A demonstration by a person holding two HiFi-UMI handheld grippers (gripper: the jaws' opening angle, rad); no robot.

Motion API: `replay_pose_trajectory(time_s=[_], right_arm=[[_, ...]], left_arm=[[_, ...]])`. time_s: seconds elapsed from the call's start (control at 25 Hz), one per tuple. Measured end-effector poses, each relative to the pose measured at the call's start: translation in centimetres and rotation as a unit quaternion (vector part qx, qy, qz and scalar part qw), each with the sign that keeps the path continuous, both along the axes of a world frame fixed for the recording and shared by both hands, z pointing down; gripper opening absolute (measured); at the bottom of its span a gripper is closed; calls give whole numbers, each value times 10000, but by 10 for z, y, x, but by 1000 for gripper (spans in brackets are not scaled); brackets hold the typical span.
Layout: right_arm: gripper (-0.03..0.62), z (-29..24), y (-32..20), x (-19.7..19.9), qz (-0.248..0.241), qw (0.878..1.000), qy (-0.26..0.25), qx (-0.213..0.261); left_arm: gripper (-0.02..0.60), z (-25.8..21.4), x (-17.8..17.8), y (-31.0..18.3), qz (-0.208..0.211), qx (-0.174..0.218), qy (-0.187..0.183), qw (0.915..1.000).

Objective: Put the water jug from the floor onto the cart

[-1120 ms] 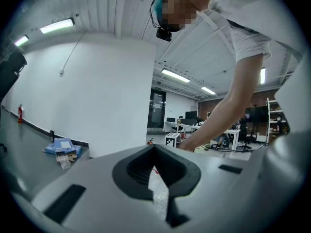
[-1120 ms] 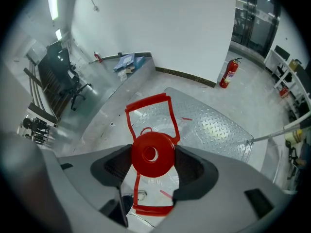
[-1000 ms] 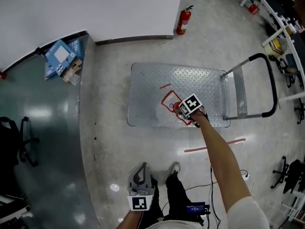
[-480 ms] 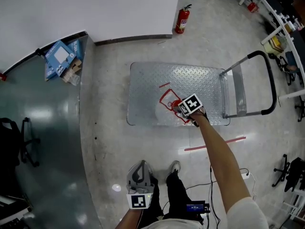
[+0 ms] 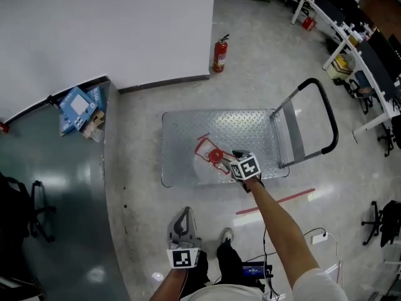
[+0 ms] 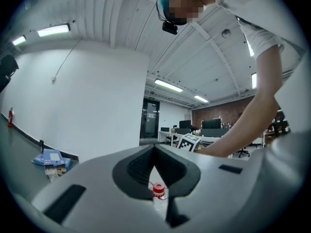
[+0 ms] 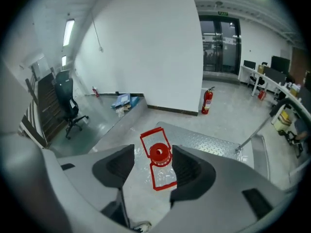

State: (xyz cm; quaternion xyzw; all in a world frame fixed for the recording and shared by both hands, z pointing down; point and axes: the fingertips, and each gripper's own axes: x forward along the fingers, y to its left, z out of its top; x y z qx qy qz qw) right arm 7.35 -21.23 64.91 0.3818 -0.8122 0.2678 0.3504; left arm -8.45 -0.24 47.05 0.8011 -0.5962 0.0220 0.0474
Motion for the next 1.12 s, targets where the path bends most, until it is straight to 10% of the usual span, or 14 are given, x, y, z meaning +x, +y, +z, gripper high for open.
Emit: replay_pose_trajectory(time_s=[0.36, 0.72, 0.92, 1.12], right_arm=[[120, -122, 73, 36, 859, 9788, -500, 1788], [41, -242, 189, 42, 1335, 9207, -1196, 3467], [14, -286, 248, 44, 1348, 8923, -1551, 4019], [12, -294, 274, 56, 1386, 8891, -1580, 4065]], left_arm=[[3, -54, 39, -4, 254, 460, 15, 9986], [3, -94, 47, 23, 278, 785, 37, 9965], [3, -104, 45, 41, 238, 872, 67, 9959], [3, -114, 56, 52, 332, 775, 133, 9963]])
